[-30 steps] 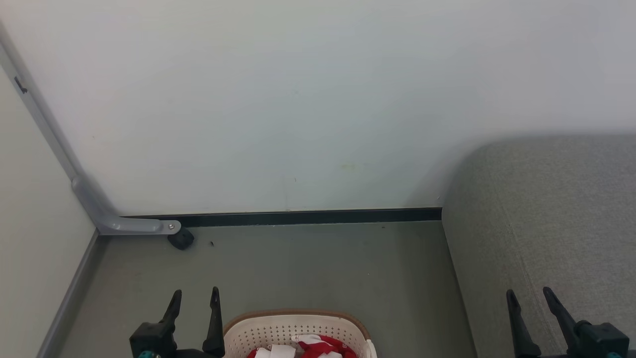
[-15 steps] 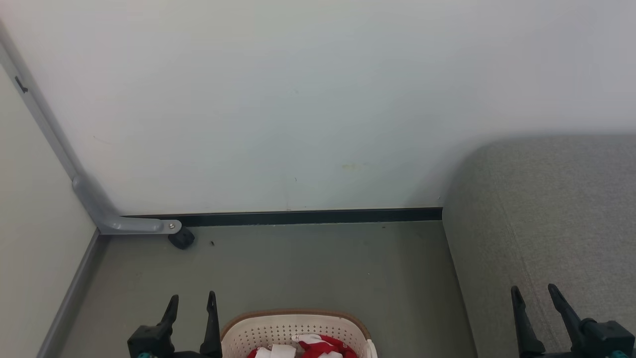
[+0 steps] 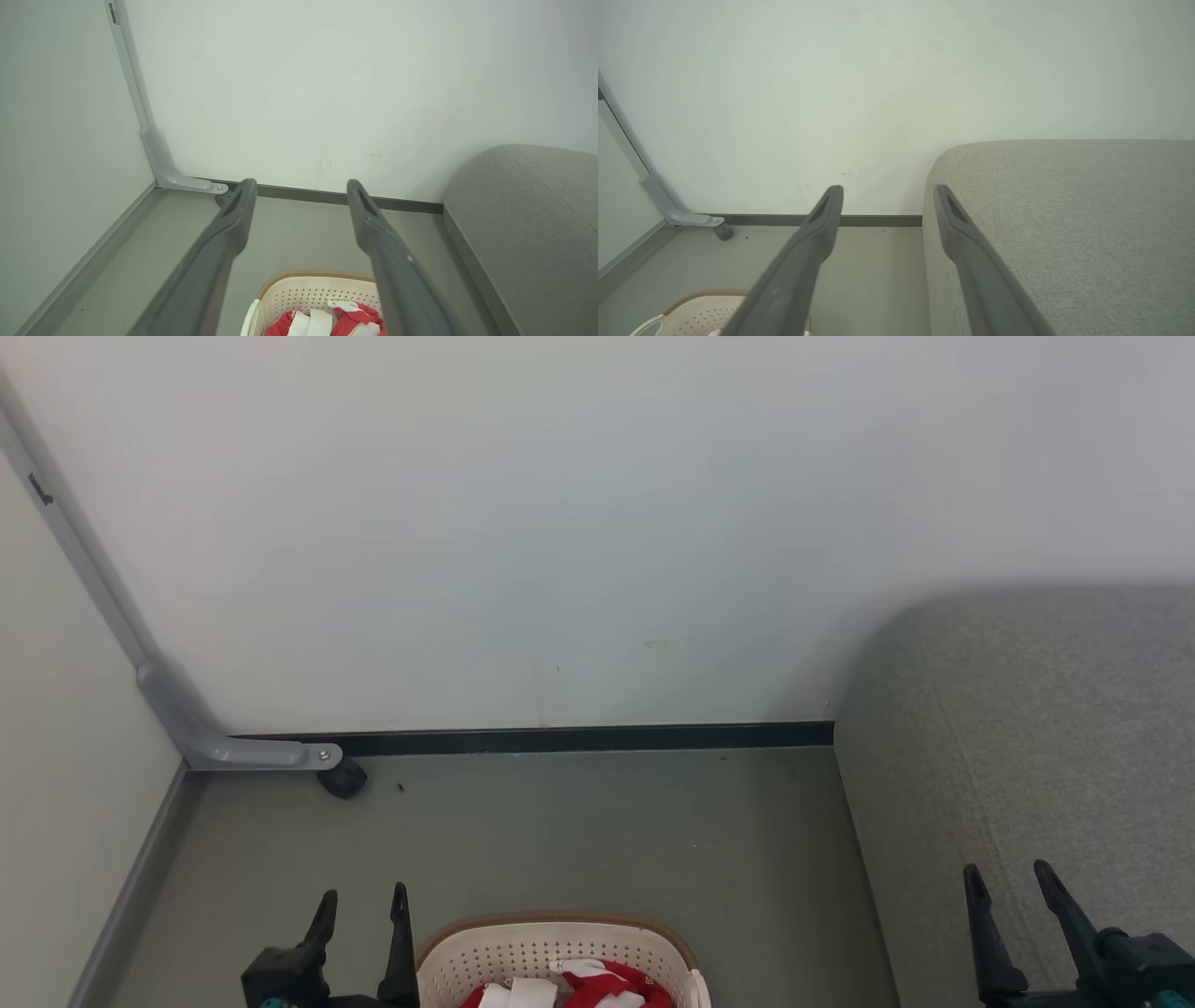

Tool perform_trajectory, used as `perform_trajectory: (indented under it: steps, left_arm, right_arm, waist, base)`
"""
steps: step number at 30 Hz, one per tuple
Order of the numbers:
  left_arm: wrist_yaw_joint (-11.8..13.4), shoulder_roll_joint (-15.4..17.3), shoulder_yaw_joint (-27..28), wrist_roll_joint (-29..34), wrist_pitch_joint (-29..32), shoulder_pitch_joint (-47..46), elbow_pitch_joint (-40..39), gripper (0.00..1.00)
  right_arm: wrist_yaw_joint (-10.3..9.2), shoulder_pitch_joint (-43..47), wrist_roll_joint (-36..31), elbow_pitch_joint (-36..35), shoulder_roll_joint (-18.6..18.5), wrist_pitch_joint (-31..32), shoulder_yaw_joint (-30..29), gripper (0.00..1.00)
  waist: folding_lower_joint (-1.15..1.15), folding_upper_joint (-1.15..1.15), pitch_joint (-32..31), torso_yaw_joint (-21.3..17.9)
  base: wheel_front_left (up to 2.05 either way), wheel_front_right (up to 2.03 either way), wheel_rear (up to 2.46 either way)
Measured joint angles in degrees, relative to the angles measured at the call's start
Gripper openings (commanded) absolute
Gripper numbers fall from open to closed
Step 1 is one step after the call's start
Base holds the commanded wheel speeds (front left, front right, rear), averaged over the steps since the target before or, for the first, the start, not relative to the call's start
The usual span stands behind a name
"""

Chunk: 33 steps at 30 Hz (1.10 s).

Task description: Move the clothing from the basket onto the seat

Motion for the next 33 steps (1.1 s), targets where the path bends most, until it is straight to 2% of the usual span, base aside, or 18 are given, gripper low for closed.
perform_trajectory:
  steps: [5, 13, 19, 28, 33]
  left_arm:
    - [-0.1, -0.1, -0.6, 0.1, 0.0, 0.0, 0.2, 1.0]
    - [-1.5, -0.4, -5.7, 0.3, 0.0, -0.3, 3.3, 1.0]
    - [-1.6, -0.7, -8.5, 0.3, 0.1, -3.7, 6.3, 1.0]
    - [-0.5, -0.9, -20.1, -5.7, 2.2, -10.6, 8.3, 1.0]
    - [0.1, -0.8, -23.4, -7.4, 3.4, -13.0, 9.8, 1.0]
  right_arm:
    - [0.01, 0.0, 0.0, -0.7, -0.1, 0.0, -0.4, 1.0]
    - [0.01, -2.3, -0.5, -4.1, -0.6, 0.0, -1.2, 1.0]
    - [0.08, -4.6, -0.5, -6.6, -1.0, 0.0, -1.9, 1.0]
    - [0.52, -9.3, -0.5, -10.3, -1.5, 0.0, -3.0, 1.0]
    - [1.01, -11.5, -0.5, -11.8, -1.4, 0.0, -2.9, 1.0]
  waist:
    - [0.0, 0.0, 0.8, 0.0]
    - [0.0, 0.0, 4.3, -0.5]
    - [0.01, 0.0, 8.0, -1.2]
    - [0.01, 0.0, 14.9, -2.8]
    - [0.01, 0.01, 18.1, -3.8]
  base:
    - [0.0, 0.0, 0.0]
    - [0.0, 0.0, 0.0]
    - [0.0, 0.0, 0.0]
    - [0.0, 0.0, 0.0]
    - [0.0, 0.0, 0.0]
